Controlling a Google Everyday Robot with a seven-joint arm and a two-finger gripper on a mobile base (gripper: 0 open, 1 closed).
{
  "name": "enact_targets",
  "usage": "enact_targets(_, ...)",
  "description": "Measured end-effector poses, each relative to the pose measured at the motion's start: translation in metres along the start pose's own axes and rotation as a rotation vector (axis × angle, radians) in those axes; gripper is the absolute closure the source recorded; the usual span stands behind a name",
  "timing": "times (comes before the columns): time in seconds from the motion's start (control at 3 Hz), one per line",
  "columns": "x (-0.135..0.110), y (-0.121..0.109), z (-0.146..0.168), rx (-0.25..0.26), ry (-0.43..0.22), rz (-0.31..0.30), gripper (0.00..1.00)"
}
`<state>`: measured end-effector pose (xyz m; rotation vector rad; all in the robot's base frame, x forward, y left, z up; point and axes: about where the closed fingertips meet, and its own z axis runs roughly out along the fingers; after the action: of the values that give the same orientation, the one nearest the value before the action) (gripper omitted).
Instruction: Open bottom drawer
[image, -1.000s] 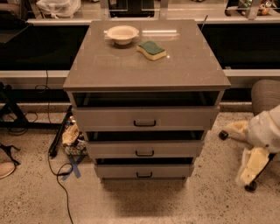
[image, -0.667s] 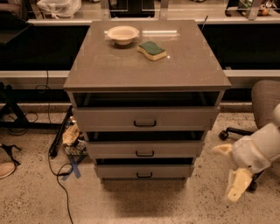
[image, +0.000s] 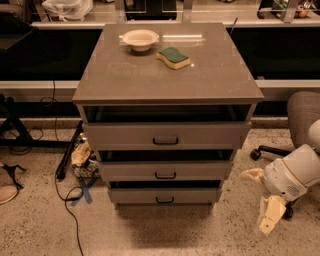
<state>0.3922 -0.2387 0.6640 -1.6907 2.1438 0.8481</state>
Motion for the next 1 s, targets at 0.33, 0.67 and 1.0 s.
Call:
enact_targets(0.33,0.024,-0.017,0.037,-0.018,-0.010,0.004,0.00)
enact_targets(0.67,0.058,-0.044,0.114,-0.056,-0.027,-0.053,0.00)
enact_targets(1.0,0.081,-0.065,0.205,-0.075,-0.031,-0.121,0.00)
